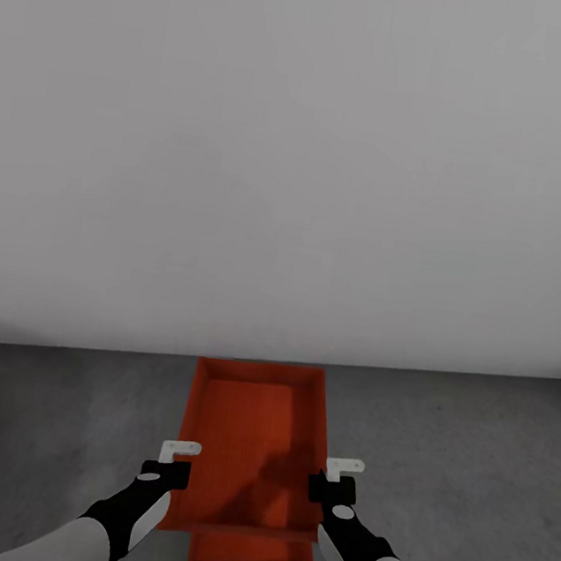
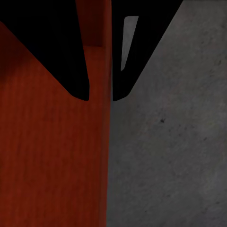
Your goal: Move the two storage containers from the living room to the garage. In the garage, place one container on the floor and stack the other container on top of it (either order is fine).
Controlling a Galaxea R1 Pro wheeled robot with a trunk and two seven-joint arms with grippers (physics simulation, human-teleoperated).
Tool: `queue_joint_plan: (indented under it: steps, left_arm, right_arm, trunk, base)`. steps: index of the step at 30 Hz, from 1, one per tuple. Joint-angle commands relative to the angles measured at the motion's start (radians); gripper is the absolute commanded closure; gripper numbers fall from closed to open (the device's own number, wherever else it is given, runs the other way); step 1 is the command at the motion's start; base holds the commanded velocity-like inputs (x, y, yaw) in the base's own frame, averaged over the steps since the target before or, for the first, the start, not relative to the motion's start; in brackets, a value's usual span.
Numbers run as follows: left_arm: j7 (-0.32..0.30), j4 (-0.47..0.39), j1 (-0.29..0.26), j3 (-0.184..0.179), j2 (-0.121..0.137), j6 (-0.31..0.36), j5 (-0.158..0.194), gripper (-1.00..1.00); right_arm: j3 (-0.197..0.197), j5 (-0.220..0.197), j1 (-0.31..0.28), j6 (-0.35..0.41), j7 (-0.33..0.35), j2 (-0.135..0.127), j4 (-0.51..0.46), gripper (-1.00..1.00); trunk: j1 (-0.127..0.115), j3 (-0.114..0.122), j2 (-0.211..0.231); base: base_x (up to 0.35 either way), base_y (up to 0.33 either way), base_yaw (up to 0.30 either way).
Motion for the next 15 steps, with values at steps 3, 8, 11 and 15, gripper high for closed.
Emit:
queue_joint_plan:
  steps: [3,8,11,15]
  left_arm:
    - [0.04,-0.005,0.0,0.044,0.041,-0.06,-0.011,1.0]
    - [0.04,-0.005,0.0,0.043,0.041,-0.06,-0.011,1.0]
    - [0.04,-0.006,0.0,0.043,0.041,-0.06,-0.011,1.0]
    - [0.04,-0.006,0.0,0.044,0.041,-0.06,-0.011,1.0]
  right_arm:
    - [-0.042,-0.091,-0.001,-0.008,-0.024,-0.001,0.003,1.0]
    - [-0.043,-0.091,-0.001,-0.007,-0.024,-0.001,0.003,1.0]
    - [-0.043,-0.091,-0.001,-0.007,-0.024,-0.001,0.003,1.0]
    - [-0.042,-0.091,-0.001,-0.008,-0.024,-0.001,0.003,1.0]
  trunk:
    - [0.0,-0.006,-0.001]
    - [0.0,-0.014,-0.001]
    - [0.0,-0.019,-0.001]
    - [0.0,-0.025,-0.001]
  base:
    - [0.0,0.0,0.0]
    - [0.0,0.0,0.0]
    - [0.0,0.0,0.0]
    - [0.0,0.0,0.0]
